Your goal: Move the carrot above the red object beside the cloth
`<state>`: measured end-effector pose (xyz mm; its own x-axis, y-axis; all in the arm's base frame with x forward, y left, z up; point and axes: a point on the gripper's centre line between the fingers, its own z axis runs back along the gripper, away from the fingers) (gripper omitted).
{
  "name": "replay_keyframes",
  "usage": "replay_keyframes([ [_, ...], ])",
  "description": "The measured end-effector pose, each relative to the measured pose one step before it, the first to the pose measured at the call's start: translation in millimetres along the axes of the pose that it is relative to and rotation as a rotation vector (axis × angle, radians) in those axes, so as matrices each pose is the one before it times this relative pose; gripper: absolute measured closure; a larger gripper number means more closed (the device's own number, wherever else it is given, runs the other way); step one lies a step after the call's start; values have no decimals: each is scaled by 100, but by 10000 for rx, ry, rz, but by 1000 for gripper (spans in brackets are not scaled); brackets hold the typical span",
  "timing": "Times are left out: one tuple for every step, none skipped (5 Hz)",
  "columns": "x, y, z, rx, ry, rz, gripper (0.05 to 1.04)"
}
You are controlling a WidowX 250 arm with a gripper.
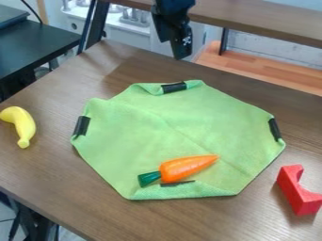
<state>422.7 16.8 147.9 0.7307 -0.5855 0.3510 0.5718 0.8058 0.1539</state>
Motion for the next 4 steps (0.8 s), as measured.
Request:
replay_keyframes([
  [-782, -407, -1607, -284, 338, 59, 85],
  [-2480, -2065, -2311, -343, 481, -166, 85],
  [-919, -2206, 359, -235, -158, -368, 85],
  [-943, -2339, -348, -425, -140, 18, 85],
])
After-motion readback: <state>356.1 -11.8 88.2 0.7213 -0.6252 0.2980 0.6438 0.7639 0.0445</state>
